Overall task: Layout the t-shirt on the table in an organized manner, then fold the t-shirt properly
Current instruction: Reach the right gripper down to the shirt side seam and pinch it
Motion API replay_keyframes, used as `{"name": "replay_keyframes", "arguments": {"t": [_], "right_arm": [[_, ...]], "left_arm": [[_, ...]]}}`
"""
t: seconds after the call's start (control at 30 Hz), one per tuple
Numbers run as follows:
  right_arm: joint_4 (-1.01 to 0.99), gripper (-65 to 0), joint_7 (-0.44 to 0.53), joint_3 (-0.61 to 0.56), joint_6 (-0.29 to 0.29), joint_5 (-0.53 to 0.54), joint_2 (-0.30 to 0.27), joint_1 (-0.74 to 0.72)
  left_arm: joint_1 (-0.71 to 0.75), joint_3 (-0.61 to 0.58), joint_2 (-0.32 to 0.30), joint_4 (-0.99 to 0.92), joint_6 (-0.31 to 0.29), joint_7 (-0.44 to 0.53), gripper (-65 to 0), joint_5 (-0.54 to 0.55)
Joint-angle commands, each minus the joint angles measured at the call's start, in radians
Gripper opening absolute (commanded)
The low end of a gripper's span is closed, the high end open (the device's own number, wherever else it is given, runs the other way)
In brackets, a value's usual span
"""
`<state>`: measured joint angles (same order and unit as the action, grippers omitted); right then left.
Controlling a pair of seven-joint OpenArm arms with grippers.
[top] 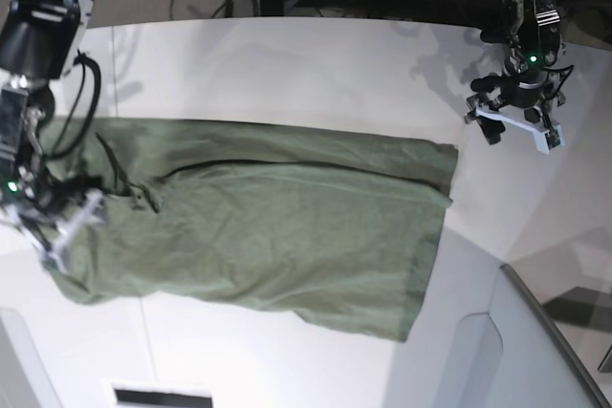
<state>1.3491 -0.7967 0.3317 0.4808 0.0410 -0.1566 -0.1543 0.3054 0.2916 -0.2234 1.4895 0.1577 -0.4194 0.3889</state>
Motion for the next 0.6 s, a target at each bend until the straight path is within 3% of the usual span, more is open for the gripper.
{"name": "replay_keyframes", "arguments": {"t": [0.0, 0.17, 0.57], "right_arm": [[0.043, -24.0, 0.010, 0.033, 0.003, 0.024, 0.007, 0.003], [0.039, -23.9, 0.021, 0.070, -0.001, 0.026, 0.018, 0.086], [-0.032, -25.1, 0.023, 0.071, -0.003, 0.027, 0.019, 0.095]], "left_arm": [[-0.002, 0.004, -0.012, 0.015, 0.003, 0.020, -20.9, -0.006], [-0.004, 0.004, -0.011, 0.020, 0.003, 0.020, -20.9, -0.006], [-0.001, 0.008, -0.011, 0.015, 0.003, 0.020, -20.9, -0.008]]}}
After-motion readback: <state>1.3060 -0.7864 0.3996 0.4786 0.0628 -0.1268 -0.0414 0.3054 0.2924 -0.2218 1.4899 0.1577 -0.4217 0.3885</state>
